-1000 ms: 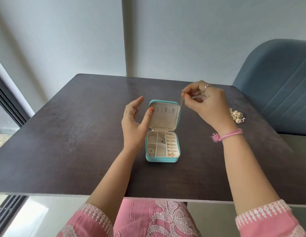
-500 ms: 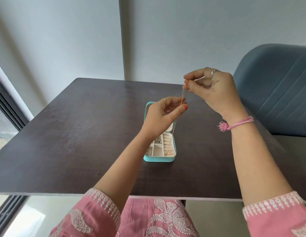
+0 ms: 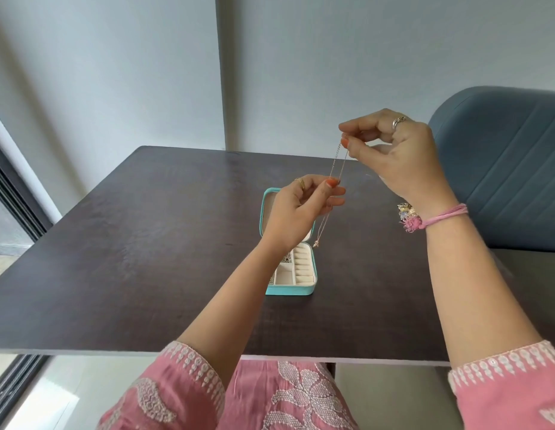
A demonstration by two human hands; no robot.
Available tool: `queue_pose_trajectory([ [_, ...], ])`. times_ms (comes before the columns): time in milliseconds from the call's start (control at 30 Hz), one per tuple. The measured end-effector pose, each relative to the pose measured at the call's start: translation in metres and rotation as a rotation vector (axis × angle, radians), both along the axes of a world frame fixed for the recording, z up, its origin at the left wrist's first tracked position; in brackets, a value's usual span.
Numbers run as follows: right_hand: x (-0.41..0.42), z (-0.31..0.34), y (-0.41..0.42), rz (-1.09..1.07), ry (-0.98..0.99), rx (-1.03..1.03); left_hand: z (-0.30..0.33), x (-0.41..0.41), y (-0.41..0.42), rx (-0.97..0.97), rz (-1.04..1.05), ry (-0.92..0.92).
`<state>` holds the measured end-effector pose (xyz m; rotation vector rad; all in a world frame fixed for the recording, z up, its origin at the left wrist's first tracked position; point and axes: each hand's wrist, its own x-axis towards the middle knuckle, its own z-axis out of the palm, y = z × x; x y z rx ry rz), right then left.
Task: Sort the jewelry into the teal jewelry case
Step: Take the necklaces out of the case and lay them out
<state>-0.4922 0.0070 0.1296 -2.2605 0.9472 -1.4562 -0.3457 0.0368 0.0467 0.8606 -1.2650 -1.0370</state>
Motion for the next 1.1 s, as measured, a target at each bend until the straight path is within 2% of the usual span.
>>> queue_pose_trajectory([
  [233,-0.003,0.004,-0.001,-0.004,-0.035,-0.014,-0.011,-0.004,-0.001,0.034,-0.043,0.025],
  [433,-0.009,0.015,0.000,-0.004,-0.084,-0.023,-0.031,-0.011,0.001,0.111,-0.073,-0.053],
  [667,-0.017,0.027,-0.006,-0.009,-0.105,-0.024,-0.044,-0.023,0.009,0.173,-0.098,0.006],
  [1100,-0.034,0.021,-0.021,-0.033,-0.242,0.045,-0.056,-0.046,0.031,0.395,-0.212,0.336],
])
